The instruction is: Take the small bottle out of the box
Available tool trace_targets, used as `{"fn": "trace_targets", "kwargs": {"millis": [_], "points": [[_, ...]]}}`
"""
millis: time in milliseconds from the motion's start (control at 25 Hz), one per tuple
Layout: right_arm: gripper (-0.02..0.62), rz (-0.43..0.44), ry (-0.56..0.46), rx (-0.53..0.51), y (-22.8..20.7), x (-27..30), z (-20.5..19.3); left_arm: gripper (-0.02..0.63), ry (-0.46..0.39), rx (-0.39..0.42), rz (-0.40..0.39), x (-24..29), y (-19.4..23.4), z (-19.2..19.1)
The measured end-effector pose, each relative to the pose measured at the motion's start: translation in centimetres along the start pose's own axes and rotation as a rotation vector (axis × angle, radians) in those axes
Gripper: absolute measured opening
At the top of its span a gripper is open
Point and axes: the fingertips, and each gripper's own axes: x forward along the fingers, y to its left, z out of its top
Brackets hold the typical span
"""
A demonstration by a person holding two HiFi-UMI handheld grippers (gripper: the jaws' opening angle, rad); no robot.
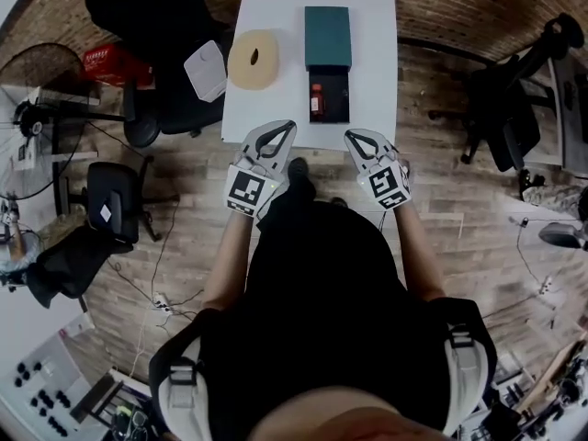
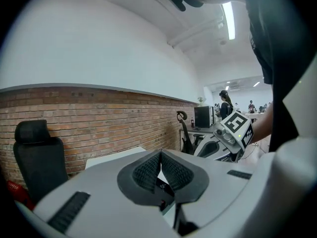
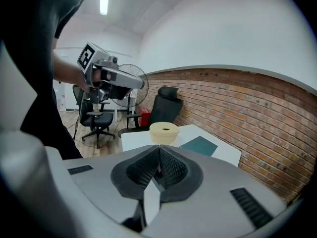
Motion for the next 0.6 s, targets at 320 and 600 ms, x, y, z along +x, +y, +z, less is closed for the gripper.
{"fn": "trace_targets", "kwargs": {"millis": [320, 600], "points": [[-0.002, -0.039, 0.033, 0.051, -0.6, 3.2, -0.5, 0.02, 0.008, -0.001, -0.068, 1.5, 3.4, -1.1], [-0.002, -0.065, 0.056, 0.078, -0.7, 6.7, -0.4, 0.02, 0.007, -0.001, -0.117, 2.1, 6.2, -2.2]]}}
